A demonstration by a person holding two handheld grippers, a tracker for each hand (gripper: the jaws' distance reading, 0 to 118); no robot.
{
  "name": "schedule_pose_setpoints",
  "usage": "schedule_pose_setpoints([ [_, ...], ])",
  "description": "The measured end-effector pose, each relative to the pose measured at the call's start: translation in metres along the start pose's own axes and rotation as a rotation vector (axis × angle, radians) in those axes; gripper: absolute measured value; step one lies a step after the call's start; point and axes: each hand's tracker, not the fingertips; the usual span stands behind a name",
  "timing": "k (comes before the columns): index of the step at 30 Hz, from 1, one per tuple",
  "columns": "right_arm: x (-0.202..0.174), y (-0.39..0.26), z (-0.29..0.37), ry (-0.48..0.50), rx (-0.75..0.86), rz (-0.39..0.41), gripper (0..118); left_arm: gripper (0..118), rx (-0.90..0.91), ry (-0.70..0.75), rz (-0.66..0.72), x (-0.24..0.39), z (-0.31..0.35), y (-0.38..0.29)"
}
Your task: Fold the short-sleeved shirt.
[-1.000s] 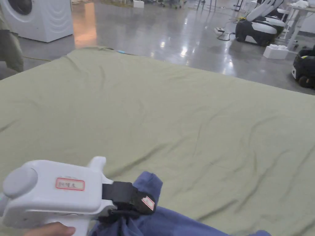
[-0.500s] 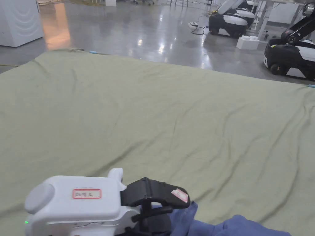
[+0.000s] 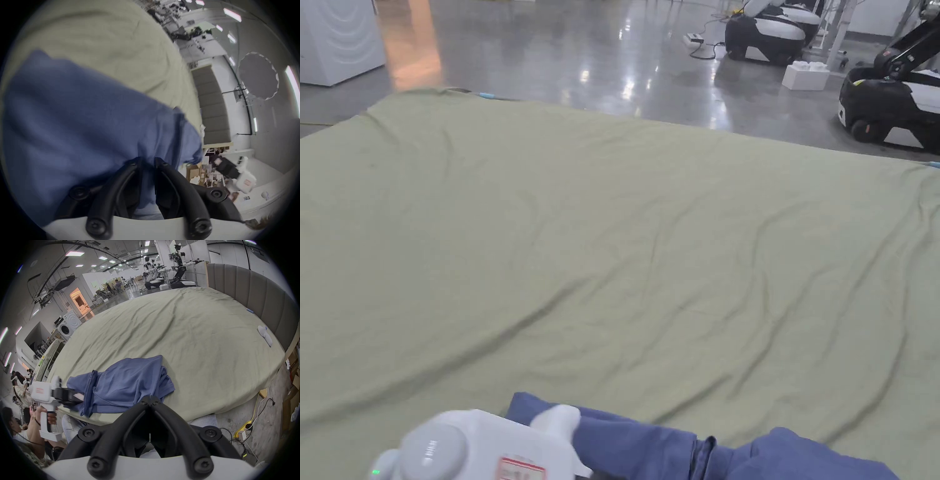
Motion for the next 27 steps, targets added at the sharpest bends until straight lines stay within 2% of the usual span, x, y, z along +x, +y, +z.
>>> schedule_pose_setpoints([
  [6,-0.004,0.0,0.0,0.01,-0.003,0.009,2,9,0.091,-0.098,0.078,-0.017,0.01,-0.005],
  [7,-0.006,0.001,-0.001,0.011,-0.006,0.012,2,9,0.101,-0.1,0.084,-0.016,0.021,-0.009],
  [11,-0.014,0.003,0.0,0.03,-0.002,0.038,2,9,0.245,-0.278,0.046,-0.018,0.092,-0.023],
  [13,-0.017,0.004,-0.001,0.043,-0.003,0.049,2,9,0.339,-0.285,-0.004,-0.032,0.132,-0.024],
  [14,-0.019,0.005,-0.002,0.046,-0.005,0.054,2,9,0.392,-0.238,-0.025,-0.042,0.147,-0.023],
  [15,-0.02,0.005,-0.004,0.046,-0.007,0.058,2,17,0.437,-0.18,-0.014,-0.053,0.157,-0.023],
  [16,-0.022,0.005,-0.005,0.045,-0.01,0.062,2,48,0.499,-0.116,0.011,-0.067,0.165,-0.023],
  [17,-0.024,0.005,-0.006,0.044,-0.014,0.066,2,99,0.528,-0.082,0.039,-0.079,0.166,-0.021],
  [18,-0.026,0.005,-0.007,0.045,-0.02,0.07,2,110,0.535,-0.06,0.091,-0.095,0.163,-0.02],
  [19,-0.028,0.005,-0.007,0.046,-0.024,0.074,2,110,0.536,-0.098,0.142,-0.11,0.159,-0.018],
  [22,-0.034,0.004,-0.005,0.048,-0.03,0.086,2,110,0.368,-0.267,0.277,-0.14,0.12,-0.01],
  [24,-0.038,0.005,-0.003,0.05,-0.031,0.09,2,109,0.425,-0.445,0.187,-0.135,0.103,-0.006],
  [26,-0.04,0.006,-0.001,0.05,-0.03,0.09,2,106,0.326,-0.476,0.193,-0.124,0.076,0.004],
  [27,-0.04,0.007,0.0,0.052,-0.029,0.09,2,100,0.275,-0.488,0.198,-0.119,0.061,0.007],
])
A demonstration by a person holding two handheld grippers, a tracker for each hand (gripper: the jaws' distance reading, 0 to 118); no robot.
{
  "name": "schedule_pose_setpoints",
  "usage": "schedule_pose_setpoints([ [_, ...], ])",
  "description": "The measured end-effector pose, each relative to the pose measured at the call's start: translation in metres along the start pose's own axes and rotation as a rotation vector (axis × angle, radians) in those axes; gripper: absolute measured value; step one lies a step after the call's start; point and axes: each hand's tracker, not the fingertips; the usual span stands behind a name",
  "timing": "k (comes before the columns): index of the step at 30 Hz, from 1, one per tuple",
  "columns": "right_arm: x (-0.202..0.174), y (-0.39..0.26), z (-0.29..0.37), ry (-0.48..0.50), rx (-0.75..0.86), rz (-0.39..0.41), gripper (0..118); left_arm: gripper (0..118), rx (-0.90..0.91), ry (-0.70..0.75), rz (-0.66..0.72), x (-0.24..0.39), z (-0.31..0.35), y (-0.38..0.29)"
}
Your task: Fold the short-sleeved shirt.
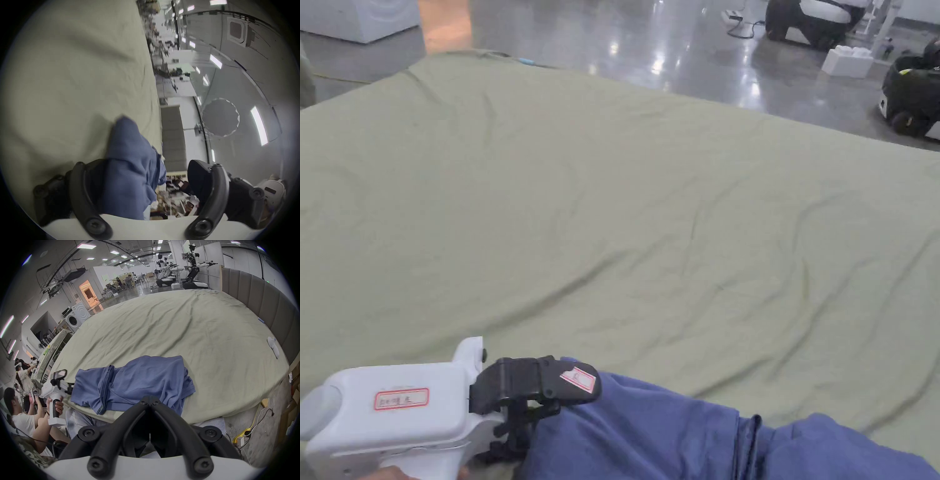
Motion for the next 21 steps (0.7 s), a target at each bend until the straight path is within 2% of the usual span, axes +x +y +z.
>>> schedule_pose_setpoints([
  [1,-0.001,0.001,0.0,0.001,-0.001,-0.001,2,88,-0.024,0.002,0.005,-0.002,-0.014,-0.003],
  [3,-0.002,0.002,-0.001,-0.003,-0.002,0.001,2,20,-0.027,0.094,-0.016,-0.004,-0.032,-0.005],
  [4,-0.002,0.002,-0.001,-0.007,-0.003,0.002,2,19,-0.042,0.159,0.008,-0.01,-0.04,-0.005],
  [5,-0.003,0.002,-0.002,-0.012,-0.005,0.001,2,19,-0.033,0.148,0.073,-0.005,-0.042,-0.012],
  [7,-0.003,0.002,-0.001,-0.017,-0.009,-0.003,2,19,0.007,0.005,0.138,0.0,-0.035,-0.01],
  [8,-0.003,0.002,0.0,-0.019,-0.01,-0.006,2,19,0.012,-0.012,0.166,0.003,-0.03,-0.012],
  [11,0.001,0.003,0.004,-0.024,-0.004,-0.015,2,18,0.05,-0.007,0.162,0.011,0.002,-0.012],
  [14,0.005,0.004,0.006,-0.033,0.005,-0.028,2,18,0.172,-0.036,0.206,0.022,0.046,-0.01],
  [16,0.007,0.004,0.005,-0.034,0.005,-0.032,2,18,0.278,0.057,0.116,0.037,0.087,-0.002],
  [17,0.008,0.004,0.004,-0.036,0.004,-0.033,2,18,0.315,0.152,0.087,0.046,0.108,0.001],
  [19,0.01,0.005,0.0,-0.035,-0.005,-0.035,2,18,0.354,0.325,0.036,0.067,0.135,0.005],
  [21,0.01,0.004,-0.006,-0.03,-0.016,-0.039,2,18,0.369,0.425,-0.006,0.088,0.145,0.002],
])
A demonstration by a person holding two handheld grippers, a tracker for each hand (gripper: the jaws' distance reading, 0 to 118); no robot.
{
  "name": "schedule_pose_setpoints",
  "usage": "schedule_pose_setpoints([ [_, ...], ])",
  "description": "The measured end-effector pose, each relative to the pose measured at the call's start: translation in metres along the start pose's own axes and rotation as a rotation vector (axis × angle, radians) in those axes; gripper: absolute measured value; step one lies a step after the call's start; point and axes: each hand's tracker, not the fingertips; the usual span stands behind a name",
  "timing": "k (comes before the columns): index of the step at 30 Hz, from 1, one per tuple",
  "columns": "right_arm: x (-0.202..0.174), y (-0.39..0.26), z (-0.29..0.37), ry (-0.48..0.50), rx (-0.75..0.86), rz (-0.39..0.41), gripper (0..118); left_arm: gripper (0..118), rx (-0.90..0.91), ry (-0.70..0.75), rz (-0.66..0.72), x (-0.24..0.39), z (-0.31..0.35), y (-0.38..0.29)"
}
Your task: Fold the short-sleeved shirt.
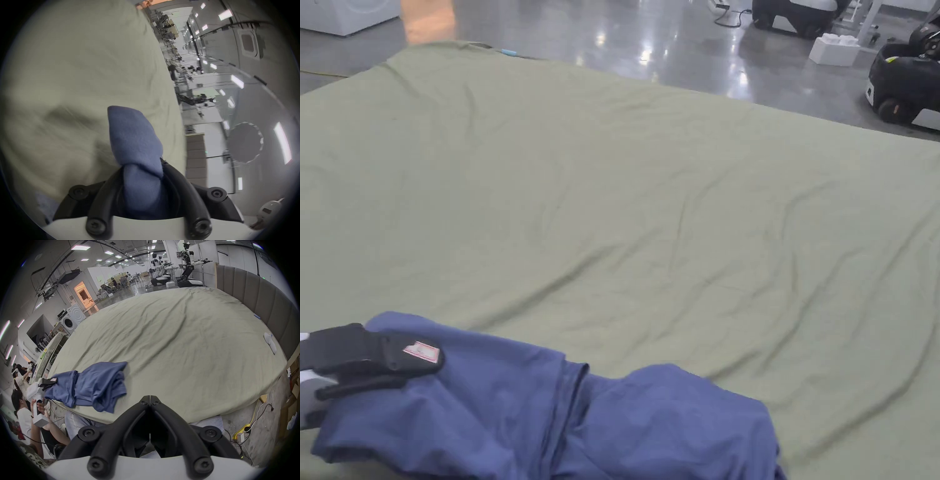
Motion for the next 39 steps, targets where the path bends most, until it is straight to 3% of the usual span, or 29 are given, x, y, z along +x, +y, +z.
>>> schedule_pose_setpoints([
  [5,-0.007,-0.002,-0.011,0.034,-0.018,0.013,2,18,-0.024,-0.114,-0.029,0.047,-0.025,-0.015],
  [10,-0.012,-0.002,-0.002,0.032,0.028,0.064,2,18,-0.173,-0.156,-0.154,0.108,-0.115,-0.045],
  [18,0.012,-0.007,0.017,-0.047,0.063,0.016,2,19,-0.403,0.013,-0.319,0.141,-0.218,-0.103],
  [19,0.015,-0.009,0.017,-0.059,0.062,0.005,2,22,-0.409,0.025,-0.325,0.144,-0.223,-0.11],
  [20,0.018,-0.011,0.017,-0.066,0.059,-0.004,2,39,-0.399,0.028,-0.321,0.146,-0.225,-0.112],
  [21,0.02,-0.013,0.016,-0.069,0.055,-0.011,2,39,-0.397,0.02,-0.318,0.148,-0.224,-0.114],
  [22,0.022,-0.014,0.015,-0.068,0.05,-0.019,2,48,-0.397,-0.052,-0.298,0.15,-0.224,-0.114],
  [23,0.024,-0.016,0.014,-0.065,0.045,-0.028,2,81,-0.439,-0.164,-0.246,0.153,-0.225,-0.115],
  [24,0.025,-0.017,0.012,-0.062,0.039,-0.033,2,99,-0.471,-0.233,-0.194,0.154,-0.224,-0.116],
  [27,0.025,-0.018,0.006,-0.051,0.021,-0.043,2,102,-0.516,-0.284,-0.151,0.161,-0.214,-0.113],
  [32,0.024,-0.016,0.004,-0.026,0.019,-0.037,2,102,-0.565,-0.337,-0.271,0.159,-0.181,-0.11],
  [34,0.024,-0.015,0.004,-0.019,0.023,-0.036,2,100,-0.5,-0.255,-0.323,0.155,-0.172,-0.107],
  [35,0.025,-0.014,0.003,-0.017,0.024,-0.037,2,92,-0.472,-0.196,-0.356,0.155,-0.172,-0.105],
  [36,0.025,-0.013,0.002,-0.016,0.024,-0.038,2,75,-0.463,-0.161,-0.379,0.154,-0.175,-0.105],
  [37,0.025,-0.012,0.0,-0.015,0.024,-0.041,2,50,-0.46,-0.135,-0.378,0.152,-0.181,-0.109],
  [38,0.025,-0.012,-0.001,-0.013,0.023,-0.043,2,15,-0.476,-0.136,-0.359,0.147,-0.191,-0.116],
  [39,0.024,-0.012,-0.003,-0.01,0.021,-0.045,2,11,-0.51,-0.136,-0.338,0.141,-0.202,-0.123],
])
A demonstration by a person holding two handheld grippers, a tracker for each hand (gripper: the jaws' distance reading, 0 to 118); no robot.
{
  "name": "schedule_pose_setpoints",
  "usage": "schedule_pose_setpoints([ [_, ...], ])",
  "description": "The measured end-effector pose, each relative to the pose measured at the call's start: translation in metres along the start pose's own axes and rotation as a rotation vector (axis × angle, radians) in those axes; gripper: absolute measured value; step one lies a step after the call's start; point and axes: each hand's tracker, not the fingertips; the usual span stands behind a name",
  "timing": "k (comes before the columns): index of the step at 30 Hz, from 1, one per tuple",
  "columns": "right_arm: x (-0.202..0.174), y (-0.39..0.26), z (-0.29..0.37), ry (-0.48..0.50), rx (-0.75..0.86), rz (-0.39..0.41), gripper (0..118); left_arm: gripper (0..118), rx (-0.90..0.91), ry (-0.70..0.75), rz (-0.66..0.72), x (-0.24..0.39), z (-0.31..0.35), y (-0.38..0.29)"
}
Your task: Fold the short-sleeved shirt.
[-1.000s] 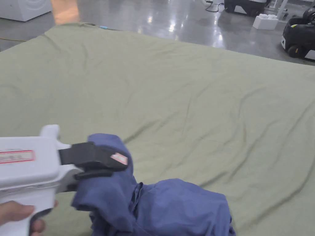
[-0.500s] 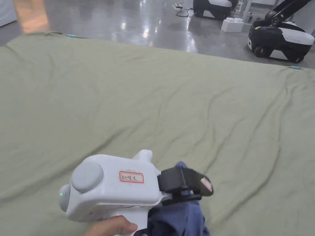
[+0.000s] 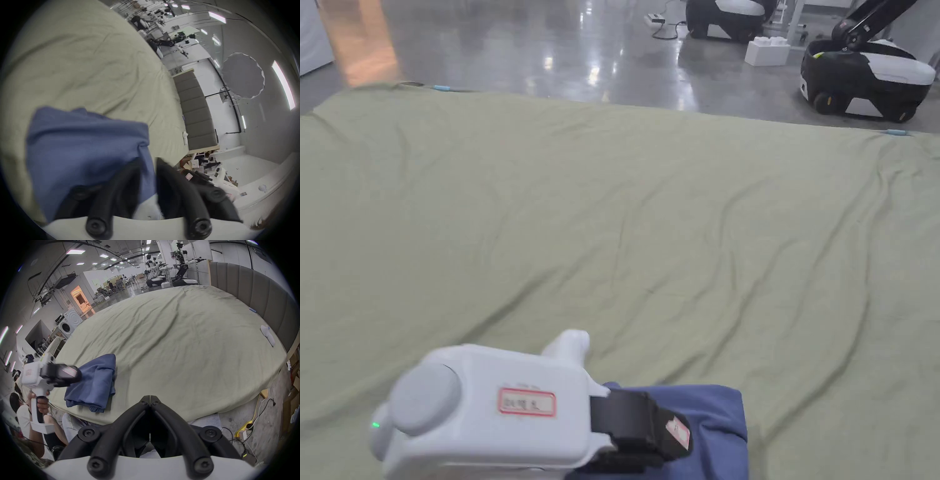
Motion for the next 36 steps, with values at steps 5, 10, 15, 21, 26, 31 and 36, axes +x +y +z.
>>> schedule_pose_setpoints([
  [5,-0.01,0.0,-0.006,0.047,-0.01,0.001,2,0,-0.092,0.005,-0.041,-0.043,-0.078,-0.026],
  [10,-0.034,0.015,-0.027,0.139,-0.021,0.028,2,0,-0.072,0.015,-0.03,-0.022,-0.041,-0.023],
  [15,-0.081,0.036,-0.063,0.376,-0.035,0.095,2,0,0.17,-0.202,-0.011,-0.02,0.062,-0.039],
  [21,-0.12,0.045,-0.15,0.582,-0.244,-0.011,2,23,0.422,-0.077,0.094,-0.073,0.148,-0.053],
  [26,-0.099,0.026,-0.202,0.606,-0.409,-0.188,2,91,0.368,-0.111,0.172,-0.103,0.137,-0.045],
  [31,-0.091,0.025,-0.201,0.655,-0.393,-0.188,2,91,0.217,-0.071,0.165,-0.112,0.098,-0.019],
  [36,-0.092,0.026,-0.202,0.655,-0.392,-0.17,2,90,0.127,-0.104,0.143,-0.112,0.054,-0.002],
])
